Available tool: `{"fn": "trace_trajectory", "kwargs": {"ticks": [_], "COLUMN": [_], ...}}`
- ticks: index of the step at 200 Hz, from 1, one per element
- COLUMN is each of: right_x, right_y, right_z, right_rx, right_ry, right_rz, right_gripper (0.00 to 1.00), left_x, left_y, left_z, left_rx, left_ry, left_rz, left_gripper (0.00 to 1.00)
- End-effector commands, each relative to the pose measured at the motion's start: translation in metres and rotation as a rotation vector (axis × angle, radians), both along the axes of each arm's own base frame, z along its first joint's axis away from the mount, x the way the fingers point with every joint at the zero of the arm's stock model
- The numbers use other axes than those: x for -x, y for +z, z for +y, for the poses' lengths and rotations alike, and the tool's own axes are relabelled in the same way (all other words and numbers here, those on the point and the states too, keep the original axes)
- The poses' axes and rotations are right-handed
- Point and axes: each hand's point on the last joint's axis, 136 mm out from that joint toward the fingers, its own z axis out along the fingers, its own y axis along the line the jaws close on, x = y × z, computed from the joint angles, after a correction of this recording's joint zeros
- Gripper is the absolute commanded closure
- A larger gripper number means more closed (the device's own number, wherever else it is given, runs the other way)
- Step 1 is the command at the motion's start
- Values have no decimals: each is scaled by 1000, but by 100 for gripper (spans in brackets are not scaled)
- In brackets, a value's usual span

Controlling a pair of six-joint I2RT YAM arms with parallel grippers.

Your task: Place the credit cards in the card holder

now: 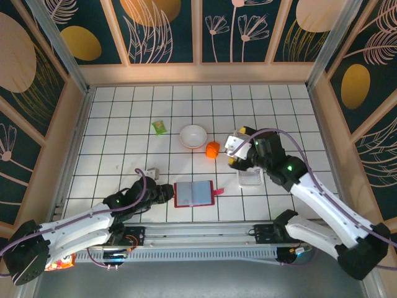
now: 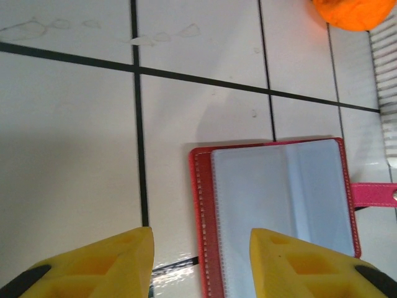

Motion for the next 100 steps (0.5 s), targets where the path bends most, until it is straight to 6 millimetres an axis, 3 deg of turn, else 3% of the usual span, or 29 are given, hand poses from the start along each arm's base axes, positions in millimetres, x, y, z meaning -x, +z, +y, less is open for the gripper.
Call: {"fn": "trace_trajectory", "kwargs": {"ticks": [1,58,100], "right_x": [17,0,-10], "right_y": [-71,-110,-120], "right_z": [-50,-50,-45], "right_rx": [396,423,428], "right_ry": [174,214,224], "right_rz": [81,9,-27], "right_gripper": [3,2,13], "left_x": [-3,-2,-1], "left_y": [19,17,15], "left_z": [-17,-16,-15], "left_rx": [59,50,61], "left_ry": [-59,-65,-59], "left_rz": [-46,-49,-45], "left_gripper": [55,55,61]}}
